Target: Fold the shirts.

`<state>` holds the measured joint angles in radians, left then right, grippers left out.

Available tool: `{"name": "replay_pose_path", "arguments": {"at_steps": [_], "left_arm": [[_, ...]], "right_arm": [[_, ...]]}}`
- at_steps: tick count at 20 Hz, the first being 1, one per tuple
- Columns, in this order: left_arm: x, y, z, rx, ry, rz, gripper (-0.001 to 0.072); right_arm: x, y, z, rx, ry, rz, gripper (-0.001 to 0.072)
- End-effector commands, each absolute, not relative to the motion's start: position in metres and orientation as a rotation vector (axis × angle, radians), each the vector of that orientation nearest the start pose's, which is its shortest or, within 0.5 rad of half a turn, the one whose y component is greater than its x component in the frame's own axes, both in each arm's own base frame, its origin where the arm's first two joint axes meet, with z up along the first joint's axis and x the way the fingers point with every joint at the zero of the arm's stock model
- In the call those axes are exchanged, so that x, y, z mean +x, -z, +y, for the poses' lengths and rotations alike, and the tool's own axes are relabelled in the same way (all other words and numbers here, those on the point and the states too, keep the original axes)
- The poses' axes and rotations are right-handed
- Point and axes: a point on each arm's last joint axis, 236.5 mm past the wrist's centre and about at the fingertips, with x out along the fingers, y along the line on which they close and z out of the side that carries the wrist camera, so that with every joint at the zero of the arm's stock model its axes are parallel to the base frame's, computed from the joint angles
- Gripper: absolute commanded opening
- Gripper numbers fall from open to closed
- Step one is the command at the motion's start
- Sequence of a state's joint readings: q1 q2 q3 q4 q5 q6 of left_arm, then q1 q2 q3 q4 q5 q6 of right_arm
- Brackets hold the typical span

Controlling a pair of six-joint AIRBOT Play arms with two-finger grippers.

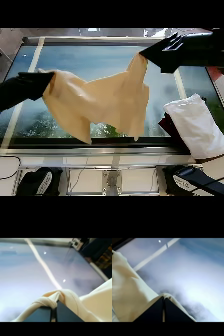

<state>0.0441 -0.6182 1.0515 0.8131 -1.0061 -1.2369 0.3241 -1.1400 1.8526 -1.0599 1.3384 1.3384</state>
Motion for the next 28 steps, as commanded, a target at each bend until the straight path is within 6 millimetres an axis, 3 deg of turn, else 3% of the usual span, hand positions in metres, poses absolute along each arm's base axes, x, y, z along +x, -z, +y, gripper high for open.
{"name": "replay_pose_path", "arguments": {"at_steps": [1, 5, 8, 10, 11, 12, 13, 14, 15, 18, 20, 21, 23, 24, 26, 28], "left_arm": [[0.309, -0.15, -0.087, -0.194, 0.374, 0.794, 0.0013], [0.316, -0.028, -0.067, -0.212, 0.276, 1.036, 0.0013], [0.338, 0.016, -0.051, -0.202, 0.205, 1.072, 0.0013], [0.354, 0.032, -0.047, -0.219, 0.173, 1.062, 0.0014], [0.359, 0.038, -0.044, -0.227, 0.159, 1.058, 0.0014], [0.365, 0.041, -0.042, -0.236, 0.142, 1.046, 0.0033], [0.373, 0.038, -0.039, -0.242, 0.124, 1.013, 0.0228], [0.38, 0.029, -0.035, -0.249, 0.108, 0.975, 0.0575], [0.388, 0.015, -0.029, -0.271, 0.088, 0.936, 0.0686], [0.395, -0.047, -0.002, -0.315, 0.035, 0.808, 0.0696], [0.376, -0.072, 0.016, -0.328, -0.001, 0.767, 0.0695], [0.356, -0.068, 0.021, -0.345, -0.016, 0.802, 0.0696], [0.314, -0.033, 0.02, -0.467, -0.071, 0.918, 0.0695], [0.3, -0.013, 0.01, -0.538, -0.073, 0.95, 0.0694], [0.297, 0.008, -0.022, -0.7, 0.007, 0.939, 0.0694], [0.311, 0.013, -0.048, -0.83, 0.115, 0.871, 0.0694]], "right_arm": [[0.372, -0.255, 0.211, -0.107, -0.673, 0.787, 0.0007], [0.427, -0.133, 0.251, -0.034, -0.683, 0.981, 0.0007], [0.46, -0.043, 0.281, -0.008, -0.659, 1.071, 0.0008], [0.473, 0.001, 0.291, 0.059, -0.602, 1.121, 0.0011], [0.474, 0.015, 0.296, 0.092, -0.587, 1.145, 0.0105], [0.475, 0.022, 0.297, 0.101, -0.585, 1.155, 0.0318], [0.475, 0.022, 0.296, 0.095, -0.584, 1.156, 0.0442], [0.474, 0.015, 0.292, 0.075, -0.584, 1.159, 0.0443], [0.474, 0.006, 0.286, 0.045, -0.582, 1.161, 0.0443], [0.473, -0.038, 0.237, -0.1, -0.522, 1.192, 0.0441], [0.467, -0.071, 0.194, -0.174, -0.466, 1.214, 0.044], [0.465, -0.088, 0.176, -0.173, -0.436, 1.209, 0.044], [0.466, -0.119, 0.153, -0.141, -0.399, 1.156, 0.044], [0.465, -0.133, 0.145, -0.123, -0.388, 1.124, 0.044], [0.463, -0.156, 0.143, -0.092, -0.395, 1.068, 0.044], [0.458, -0.168, 0.152, -0.075, -0.428, 1.043, 0.0441]]}}
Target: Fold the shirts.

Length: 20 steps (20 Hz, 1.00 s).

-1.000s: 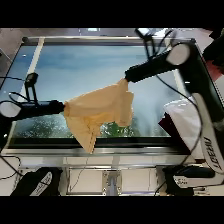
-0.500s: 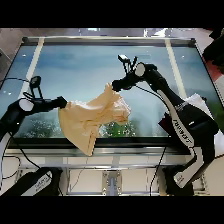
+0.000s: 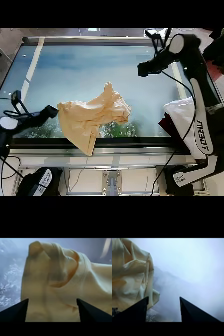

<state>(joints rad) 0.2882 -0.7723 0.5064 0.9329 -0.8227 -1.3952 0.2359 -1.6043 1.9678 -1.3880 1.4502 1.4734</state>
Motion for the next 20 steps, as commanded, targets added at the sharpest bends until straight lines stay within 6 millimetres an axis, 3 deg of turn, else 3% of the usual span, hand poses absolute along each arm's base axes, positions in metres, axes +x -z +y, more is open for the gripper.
{"name": "replay_pose_path", "arguments": {"at_steps": [1, 6, 8, 15, 20], "left_arm": [[0.317, 0.015, -0.054, -0.843, 0.159, 0.854, 0.0694], [0.34, 0.044, -0.064, -0.951, 0.216, 0.859, 0.0692], [0.338, 0.059, -0.063, -0.96, 0.202, 0.897, 0.0638], [0.349, 0.059, -0.05, -0.905, 0.178, 0.877, 0.0632], [0.342, 0.072, -0.058, -0.9, 0.196, 0.934, 0.0632]], "right_arm": [[0.454, -0.169, 0.16, -0.063, -0.454, 1.045, 0.044], [0.449, -0.171, 0.173, -0.047, -0.496, 1.047, 0.044], [0.448, -0.171, 0.175, -0.043, -0.502, 1.05, 0.044], [0.447, -0.172, 0.177, -0.035, -0.512, 1.049, 0.044], [0.445, -0.173, 0.184, -0.016, -0.538, 1.05, 0.044]]}}
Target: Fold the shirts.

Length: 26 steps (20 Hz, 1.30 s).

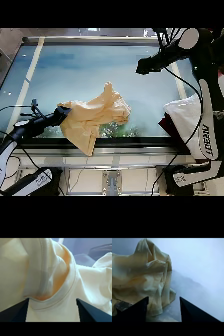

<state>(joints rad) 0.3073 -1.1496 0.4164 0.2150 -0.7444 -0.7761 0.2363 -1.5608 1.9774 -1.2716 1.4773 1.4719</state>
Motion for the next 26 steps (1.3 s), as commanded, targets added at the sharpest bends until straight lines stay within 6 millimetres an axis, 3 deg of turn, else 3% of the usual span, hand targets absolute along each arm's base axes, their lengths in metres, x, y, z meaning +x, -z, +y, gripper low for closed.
{"name": "replay_pose_path", "arguments": {"at_steps": [1, 7, 12, 18, 20, 23, 24, 25, 26], "left_arm": [[0.337, 0.076, -0.058, -0.879, 0.199, 0.958, 0.0632], [0.332, 0.078, -0.064, -0.882, 0.215, 0.988, 0.0632], [0.348, 0.061, -0.065, -0.951, 0.223, 0.899, 0.0627], [0.352, 0.057, -0.068, -0.968, 0.233, 0.881, 0.0524], [0.35, 0.057, -0.079, -0.955, 0.258, 0.897, 0.0456], [0.346, 0.059, -0.097, -0.922, 0.293, 0.922, 0.0455], [0.346, 0.06, -0.1, -0.91, 0.294, 0.926, 0.0372], [0.346, 0.062, -0.1, -0.9, 0.287, 0.926, 0.0201], [0.347, 0.064, -0.1, -0.891, 0.277, 0.925, 0.0078]], "right_arm": [[0.444, -0.174, 0.185, -0.012, -0.542, 1.05, 0.044], [0.444, -0.175, 0.187, -0.003, -0.549, 1.048, 0.044], [0.443, -0.175, 0.189, 0.001, -0.555, 1.047, 0.044], [0.444, -0.175, 0.188, 0.001, -0.554, 1.046, 0.0439], [0.444, -0.175, 0.188, 0.001, -0.554, 1.046, 0.0439], [0.444, -0.175, 0.187, -0.003, -0.549, 1.046, 0.0439], [0.444, -0.175, 0.187, -0.003, -0.549, 1.046, 0.044], [0.444, -0.175, 0.187, -0.003, -0.549, 1.046, 0.044], [0.444, -0.175, 0.187, -0.004, -0.549, 1.046, 0.0439]]}}
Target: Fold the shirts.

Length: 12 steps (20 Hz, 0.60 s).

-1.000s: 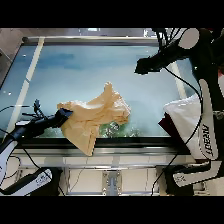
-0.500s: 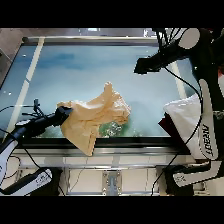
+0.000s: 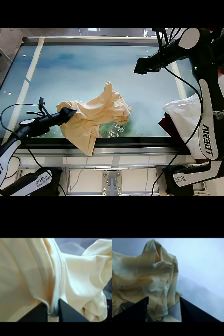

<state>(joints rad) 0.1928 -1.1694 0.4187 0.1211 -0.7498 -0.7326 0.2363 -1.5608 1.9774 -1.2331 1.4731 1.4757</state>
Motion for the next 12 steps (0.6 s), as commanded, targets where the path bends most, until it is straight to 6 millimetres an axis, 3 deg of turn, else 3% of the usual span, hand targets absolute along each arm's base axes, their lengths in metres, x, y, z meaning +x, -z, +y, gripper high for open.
{"name": "replay_pose_path", "arguments": {"at_steps": [1, 4, 6, 8, 10, 12], "left_arm": [[0.348, 0.064, -0.099, -0.889, 0.272, 0.923, 0.0024], [0.349, 0.062, -0.096, -0.892, 0.268, 0.915, 0.0015], [0.353, 0.055, -0.096, -0.897, 0.284, 0.901, 0.0015], [0.36, 0.039, -0.091, -0.897, 0.301, 0.86, 0.0015], [0.369, 0.019, -0.079, -0.885, 0.294, 0.797, 0.0015], [0.374, 0.002, -0.068, -0.876, 0.284, 0.741, 0.0015]], "right_arm": [[0.444, -0.175, 0.187, -0.004, -0.548, 1.046, 0.0439], [0.443, -0.168, 0.173, -0.05, -0.503, 1.076, 0.0424], [0.431, -0.148, 0.13, -0.179, -0.375, 1.188, 0.0406], [0.407, -0.119, 0.109, -0.197, -0.346, 1.349, 0.0407], [0.39, -0.08, 0.125, -0.121, -0.422, 1.45, 0.0407], [0.382, -0.035, 0.166, 0.013, -0.528, 1.473, 0.0408]]}}
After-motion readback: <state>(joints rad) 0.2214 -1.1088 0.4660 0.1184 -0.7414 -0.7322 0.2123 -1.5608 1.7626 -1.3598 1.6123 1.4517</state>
